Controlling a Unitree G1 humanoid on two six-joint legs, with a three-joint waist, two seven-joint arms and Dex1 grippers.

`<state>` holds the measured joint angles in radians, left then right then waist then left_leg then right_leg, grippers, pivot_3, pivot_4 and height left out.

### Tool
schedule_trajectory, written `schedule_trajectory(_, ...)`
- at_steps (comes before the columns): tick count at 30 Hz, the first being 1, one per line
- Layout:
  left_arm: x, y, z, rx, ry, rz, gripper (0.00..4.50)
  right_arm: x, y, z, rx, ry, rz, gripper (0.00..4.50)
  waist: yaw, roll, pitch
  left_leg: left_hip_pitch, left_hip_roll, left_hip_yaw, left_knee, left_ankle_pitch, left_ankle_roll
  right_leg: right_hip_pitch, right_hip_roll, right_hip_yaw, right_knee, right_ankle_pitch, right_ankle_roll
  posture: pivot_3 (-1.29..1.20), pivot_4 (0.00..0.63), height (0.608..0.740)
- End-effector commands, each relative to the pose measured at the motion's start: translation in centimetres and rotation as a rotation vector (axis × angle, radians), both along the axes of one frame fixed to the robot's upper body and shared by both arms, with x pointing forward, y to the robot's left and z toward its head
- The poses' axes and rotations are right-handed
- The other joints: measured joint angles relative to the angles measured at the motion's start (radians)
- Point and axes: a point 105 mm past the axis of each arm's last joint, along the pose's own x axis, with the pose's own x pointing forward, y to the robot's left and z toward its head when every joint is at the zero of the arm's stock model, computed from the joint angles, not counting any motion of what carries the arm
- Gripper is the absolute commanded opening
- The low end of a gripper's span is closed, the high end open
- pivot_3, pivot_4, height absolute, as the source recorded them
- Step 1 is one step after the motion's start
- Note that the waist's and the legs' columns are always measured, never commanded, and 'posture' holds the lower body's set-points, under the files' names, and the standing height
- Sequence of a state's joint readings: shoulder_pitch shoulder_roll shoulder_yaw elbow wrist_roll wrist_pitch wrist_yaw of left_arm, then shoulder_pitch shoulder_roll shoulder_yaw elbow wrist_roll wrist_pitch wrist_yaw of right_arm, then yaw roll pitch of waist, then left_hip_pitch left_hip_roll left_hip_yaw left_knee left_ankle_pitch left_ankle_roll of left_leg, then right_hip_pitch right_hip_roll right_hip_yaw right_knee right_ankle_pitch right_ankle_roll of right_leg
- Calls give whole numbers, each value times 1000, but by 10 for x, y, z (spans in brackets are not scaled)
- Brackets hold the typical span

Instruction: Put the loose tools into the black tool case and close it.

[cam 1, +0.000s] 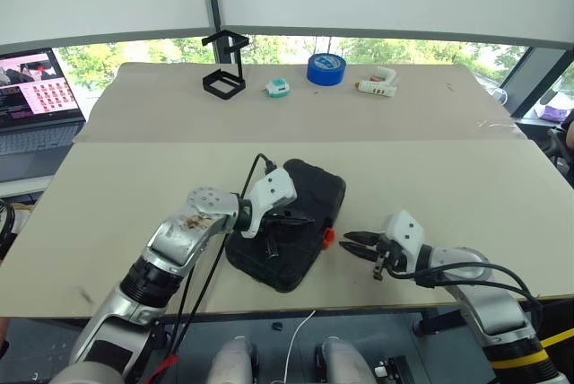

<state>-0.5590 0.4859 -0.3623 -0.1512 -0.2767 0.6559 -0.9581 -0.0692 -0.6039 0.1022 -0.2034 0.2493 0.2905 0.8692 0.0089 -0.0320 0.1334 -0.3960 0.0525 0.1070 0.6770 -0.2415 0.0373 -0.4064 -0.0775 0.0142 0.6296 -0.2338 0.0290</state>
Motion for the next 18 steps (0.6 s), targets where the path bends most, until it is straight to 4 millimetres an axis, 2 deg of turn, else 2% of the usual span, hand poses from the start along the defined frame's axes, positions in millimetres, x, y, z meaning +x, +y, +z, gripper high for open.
schedule_trajectory(1,0,18,-36,114,113,64,0,-2,12,5,40,11,44,2586,0,0,0,0,0,0,0,0,0,0,0,0,0,0,0,0,150,740)
schedule_trajectory(14,2,18,-35,121,114,54,0,10,32,4,71,-16,103,2586,-2,0,0,0,0,-1,0,0,0,0,0,0,0,0,0,0,150,740)
schedule_trajectory(16,1,19,-35,122,114,54,0,10,32,3,73,-15,106,2075,-3,0,0,0,0,-1,0,0,0,0,0,0,0,0,0,0,150,740)
schedule_trajectory(17,1,19,-35,123,114,54,0,10,31,2,71,-16,109,1956,-3,0,0,0,0,-1,0,0,0,0,0,0,0,0,0,0,150,740)
schedule_trajectory(18,1,19,-35,123,115,55,0,9,30,2,69,-16,111,1566,-3,0,0,0,0,-1,0,0,0,0,0,0,0,0,0,0,150,740)
